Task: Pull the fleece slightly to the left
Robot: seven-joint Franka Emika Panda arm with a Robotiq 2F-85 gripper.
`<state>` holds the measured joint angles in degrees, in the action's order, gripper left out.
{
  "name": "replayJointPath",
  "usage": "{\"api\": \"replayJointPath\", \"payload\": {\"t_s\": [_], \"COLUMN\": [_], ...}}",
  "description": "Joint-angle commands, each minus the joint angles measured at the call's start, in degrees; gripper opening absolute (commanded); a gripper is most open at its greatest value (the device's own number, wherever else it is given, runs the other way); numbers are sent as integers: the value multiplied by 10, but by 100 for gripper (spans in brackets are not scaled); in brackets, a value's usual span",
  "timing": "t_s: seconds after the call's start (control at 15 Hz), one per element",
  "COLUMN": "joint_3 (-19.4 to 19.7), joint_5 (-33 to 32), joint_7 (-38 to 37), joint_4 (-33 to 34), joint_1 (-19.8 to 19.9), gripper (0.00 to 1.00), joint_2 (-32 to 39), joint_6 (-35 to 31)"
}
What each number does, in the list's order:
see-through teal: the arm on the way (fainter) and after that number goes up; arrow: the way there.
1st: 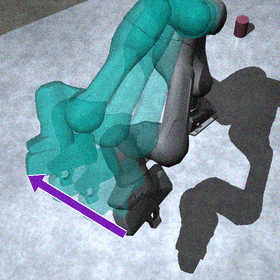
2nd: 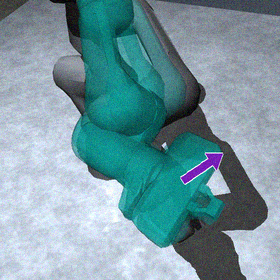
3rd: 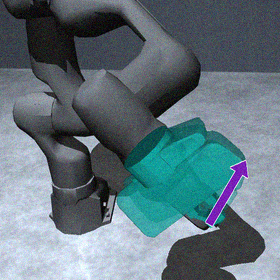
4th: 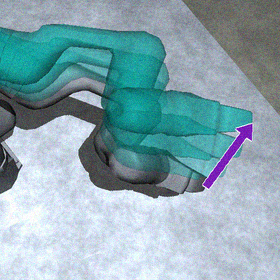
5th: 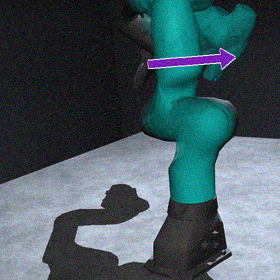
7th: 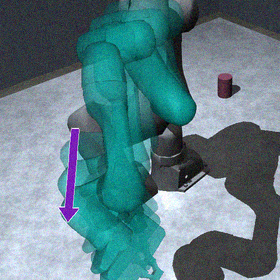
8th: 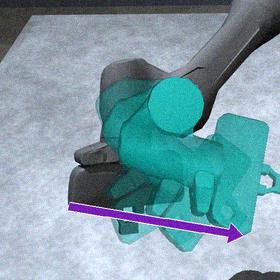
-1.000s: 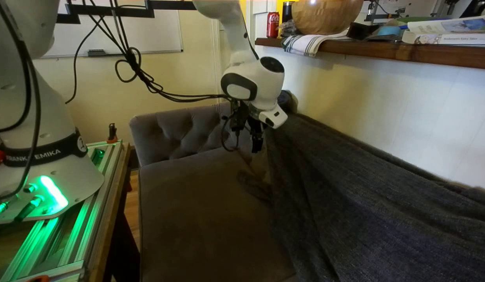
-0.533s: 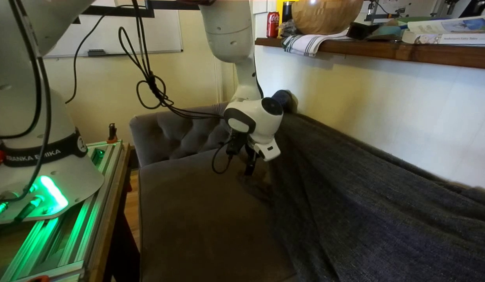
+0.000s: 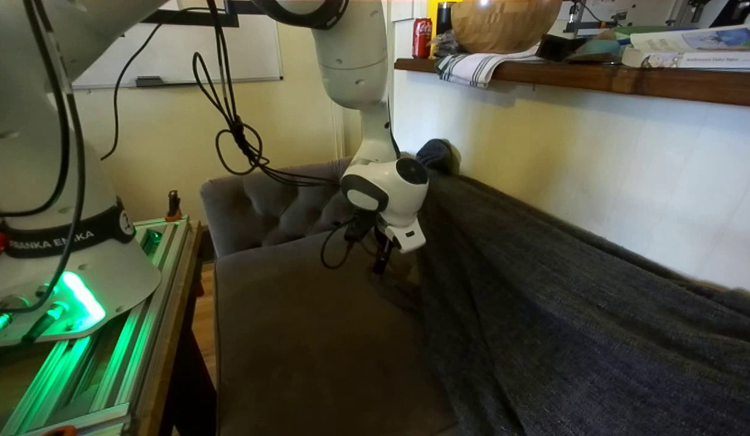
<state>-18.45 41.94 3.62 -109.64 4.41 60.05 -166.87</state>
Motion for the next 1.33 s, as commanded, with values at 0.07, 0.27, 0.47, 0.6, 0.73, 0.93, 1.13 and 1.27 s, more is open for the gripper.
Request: {"api": "replayJointPath", "payload": {"t_s": [0.07, 0.27, 0.47, 0.6, 0.73, 0.93, 1.13, 1.27], "joint_3": [5, 37, 82, 117, 163, 224, 264, 273], "joint_5": [-5, -9, -2, 0, -2, -11, -34, -57], "joint_7": [-75, -155, -236, -286, -329, -379, -422, -445], "joint_4": [38, 56, 74, 87, 100, 122, 154, 177], "joint_1": [-54, -118, -187, -234, -287, -353, -392, -399], "gripper": [100, 100, 100, 100, 80, 59, 38, 23], "joint_2": [58, 84, 100, 107, 112, 122, 140, 156], "joint_6": [-110, -159, -158, -141, -132, -108, -68, -40]}}
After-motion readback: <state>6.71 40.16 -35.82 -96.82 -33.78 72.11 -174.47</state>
